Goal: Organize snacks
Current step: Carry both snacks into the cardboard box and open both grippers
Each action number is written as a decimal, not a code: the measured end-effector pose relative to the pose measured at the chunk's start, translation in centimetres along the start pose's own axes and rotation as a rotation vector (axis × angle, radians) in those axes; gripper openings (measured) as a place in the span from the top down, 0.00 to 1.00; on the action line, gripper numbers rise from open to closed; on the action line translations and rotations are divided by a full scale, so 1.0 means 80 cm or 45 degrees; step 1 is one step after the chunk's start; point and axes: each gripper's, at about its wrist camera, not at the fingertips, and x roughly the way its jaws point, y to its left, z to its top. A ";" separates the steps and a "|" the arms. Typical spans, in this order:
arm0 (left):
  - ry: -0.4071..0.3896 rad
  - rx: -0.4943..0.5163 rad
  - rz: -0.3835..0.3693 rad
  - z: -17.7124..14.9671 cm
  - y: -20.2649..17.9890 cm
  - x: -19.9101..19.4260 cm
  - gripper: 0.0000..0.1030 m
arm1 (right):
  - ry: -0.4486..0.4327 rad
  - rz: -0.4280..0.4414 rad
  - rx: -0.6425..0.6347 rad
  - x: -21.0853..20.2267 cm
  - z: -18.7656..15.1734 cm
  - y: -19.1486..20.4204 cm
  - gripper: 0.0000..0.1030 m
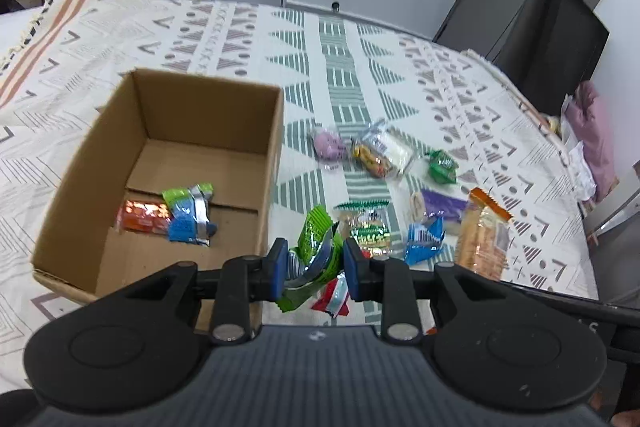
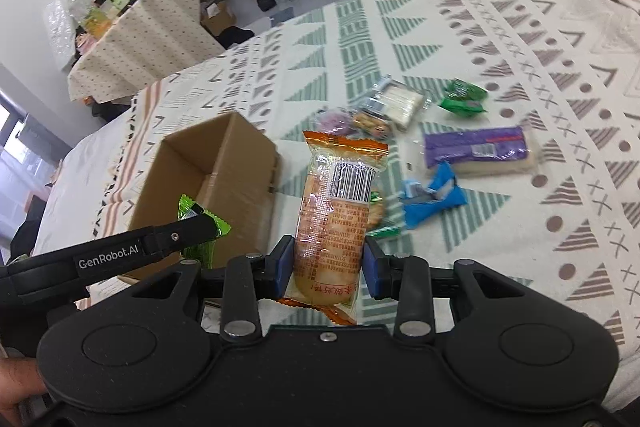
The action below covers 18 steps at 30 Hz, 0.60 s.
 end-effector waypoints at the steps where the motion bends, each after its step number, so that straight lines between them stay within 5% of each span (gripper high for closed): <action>1: -0.010 -0.001 0.003 0.002 0.002 -0.005 0.72 | -0.001 0.003 -0.006 -0.001 0.000 0.005 0.65; 18: -0.124 -0.105 0.037 0.029 0.064 -0.053 0.72 | -0.032 0.029 -0.071 0.001 0.007 0.071 0.65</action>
